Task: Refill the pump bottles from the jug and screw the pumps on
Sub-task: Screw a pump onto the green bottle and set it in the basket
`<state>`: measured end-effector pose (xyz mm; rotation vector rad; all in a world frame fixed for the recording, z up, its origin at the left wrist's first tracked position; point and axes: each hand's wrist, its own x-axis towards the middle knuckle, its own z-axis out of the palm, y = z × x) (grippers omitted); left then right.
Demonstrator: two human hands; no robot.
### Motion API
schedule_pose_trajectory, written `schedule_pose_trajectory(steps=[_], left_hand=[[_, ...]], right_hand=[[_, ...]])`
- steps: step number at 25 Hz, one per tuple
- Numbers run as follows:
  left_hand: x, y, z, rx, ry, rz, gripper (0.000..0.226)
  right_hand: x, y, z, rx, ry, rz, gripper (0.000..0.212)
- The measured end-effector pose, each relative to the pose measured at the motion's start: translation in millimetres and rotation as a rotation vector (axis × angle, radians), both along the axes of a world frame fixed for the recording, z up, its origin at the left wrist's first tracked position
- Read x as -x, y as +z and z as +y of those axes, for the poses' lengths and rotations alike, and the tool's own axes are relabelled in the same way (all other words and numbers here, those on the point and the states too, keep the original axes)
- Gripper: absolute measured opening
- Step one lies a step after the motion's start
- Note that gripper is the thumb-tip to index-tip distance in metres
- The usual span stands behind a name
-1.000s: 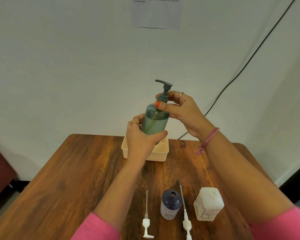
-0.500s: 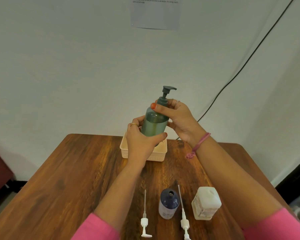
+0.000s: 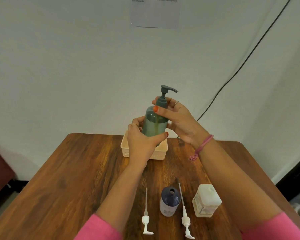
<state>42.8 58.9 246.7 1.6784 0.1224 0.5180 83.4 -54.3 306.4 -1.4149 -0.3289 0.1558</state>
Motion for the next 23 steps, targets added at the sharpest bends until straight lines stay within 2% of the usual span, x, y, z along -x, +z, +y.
schedule_pose_trajectory(steps=[3,8,12,16,19,21,23], left_hand=[[1,1,0,0.005,-0.008,-0.009,0.075],[-2,-6,-1,-0.021,-0.003,-0.005,0.076],[-1,-9,-2,0.007,0.023,0.008,0.076],[0,-8,1,0.007,-0.010,0.019,0.078],[6,-6,9,0.019,-0.159,0.077,0.079],[7,-6,24,0.057,-0.345,0.188,0.087],[7,-6,41,0.174,-0.563,0.306,0.089]], right_hand=[[3,2,-4,-0.020,0.081,-0.009,0.036],[6,-2,15,-0.054,-0.212,0.036,0.038],[8,-1,8,-0.081,-0.051,0.064,0.039],[11,-3,-2,-0.036,0.000,-0.038,0.031],[13,1,-3,0.011,-0.019,-0.093,0.025],[14,6,-6,0.036,0.037,-0.104,0.024],[16,7,-7,0.049,0.102,-0.093,0.025]])
